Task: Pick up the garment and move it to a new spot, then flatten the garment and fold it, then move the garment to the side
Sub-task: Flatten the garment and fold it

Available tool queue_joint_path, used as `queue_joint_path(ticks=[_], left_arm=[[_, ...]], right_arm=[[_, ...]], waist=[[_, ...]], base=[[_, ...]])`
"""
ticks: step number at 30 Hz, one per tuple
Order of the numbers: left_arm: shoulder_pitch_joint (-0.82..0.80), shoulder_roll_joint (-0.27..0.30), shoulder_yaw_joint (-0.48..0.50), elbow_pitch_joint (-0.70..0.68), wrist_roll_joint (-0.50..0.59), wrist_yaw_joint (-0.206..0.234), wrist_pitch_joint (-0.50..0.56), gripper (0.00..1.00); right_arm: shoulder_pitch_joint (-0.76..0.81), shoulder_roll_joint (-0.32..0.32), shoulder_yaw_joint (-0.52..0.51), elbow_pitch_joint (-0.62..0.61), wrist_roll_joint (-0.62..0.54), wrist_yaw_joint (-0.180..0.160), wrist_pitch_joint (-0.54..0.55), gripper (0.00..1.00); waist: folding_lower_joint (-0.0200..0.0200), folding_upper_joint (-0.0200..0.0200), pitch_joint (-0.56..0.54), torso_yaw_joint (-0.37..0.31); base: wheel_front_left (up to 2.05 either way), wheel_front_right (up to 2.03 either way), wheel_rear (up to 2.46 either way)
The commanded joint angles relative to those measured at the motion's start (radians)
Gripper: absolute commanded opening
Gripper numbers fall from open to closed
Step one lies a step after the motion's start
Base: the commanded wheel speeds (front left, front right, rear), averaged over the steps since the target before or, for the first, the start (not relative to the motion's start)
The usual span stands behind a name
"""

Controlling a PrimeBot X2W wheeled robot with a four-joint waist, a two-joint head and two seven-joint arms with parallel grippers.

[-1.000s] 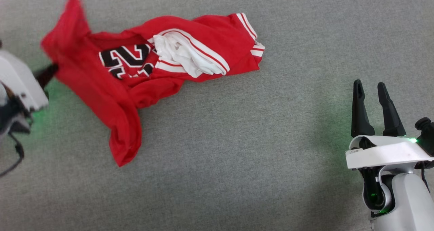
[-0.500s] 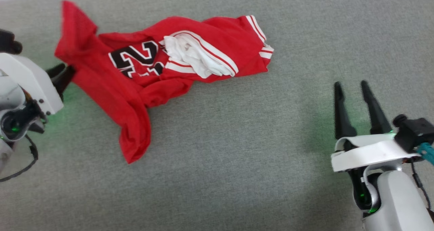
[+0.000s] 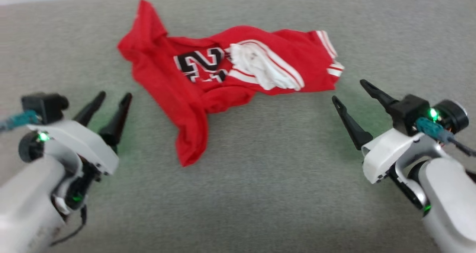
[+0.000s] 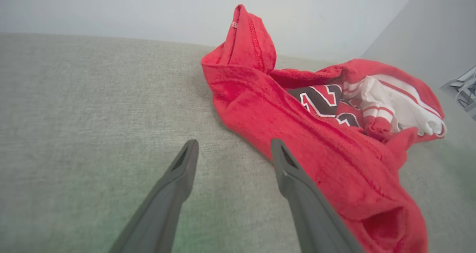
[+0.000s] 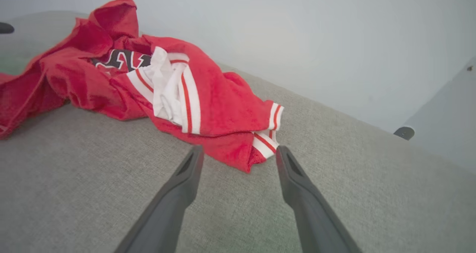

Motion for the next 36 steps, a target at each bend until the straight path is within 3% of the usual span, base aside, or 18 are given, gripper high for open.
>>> queue_joint_path(ticks=[1,7,13,22,31,32,33,34,36], left_arm=[[0.037,-0.010,0.041,-0.034,0.058,0.032,-0.006,1.00],[0.250,-0.114,0.269,-0.184,0.319,0.143,-0.005,1.00],[0.419,-0.232,0.429,-0.274,0.551,0.163,-0.006,1.00],[0.521,-0.379,0.582,-0.303,0.735,0.075,-0.006,1.00],[0.526,-0.479,0.666,-0.268,0.809,-0.015,-0.006,1.00],[0.526,-0.489,0.675,-0.263,0.815,-0.024,-0.006,1.00],[0.527,-0.502,0.684,-0.257,0.819,-0.035,-0.006,1.00],[0.529,-0.511,0.693,-0.250,0.827,-0.046,-0.006,1.00],[0.533,-0.525,0.711,-0.240,0.841,-0.060,-0.006,1.00]], right_arm=[[-0.027,-0.041,0.046,-0.016,0.012,0.001,0.038,1.00],[-0.139,-0.201,0.237,-0.067,0.074,0.001,0.182,1.00],[-0.276,-0.323,0.406,-0.081,0.133,0.001,0.268,1.00],[-0.488,-0.463,0.707,-0.052,0.183,0.000,0.368,1.00],[-0.619,-0.484,0.836,0.015,0.240,0.000,0.361,1.00],[-0.627,-0.478,0.843,0.022,0.249,0.000,0.352,0.96],[-0.635,-0.474,0.845,0.032,0.261,0.000,0.341,0.36],[-0.641,-0.470,0.846,0.040,0.273,0.000,0.329,0.00],[-0.649,-0.466,0.849,0.055,0.301,0.000,0.317,0.00]], waist=[[0.0000,0.0000,-0.016,0.079],[0.0000,0.0000,-0.013,0.178],[0.0000,0.0000,-0.005,0.251],[0.0000,0.0000,0.017,0.306],[0.0000,0.0000,0.058,0.320],[0.0000,0.0000,0.061,0.320],[0.0000,0.0000,0.064,0.320],[0.0000,0.0000,0.065,0.320],[0.0000,0.0000,0.063,0.317]], base=[[0.00,0.00,0.00],[0.00,0.00,0.00],[0.00,0.00,0.00],[0.00,0.00,0.00],[0.00,0.00,0.00],[0.00,0.00,0.00],[0.00,0.00,0.00],[0.00,0.00,0.00],[0.00,0.00,0.00]])
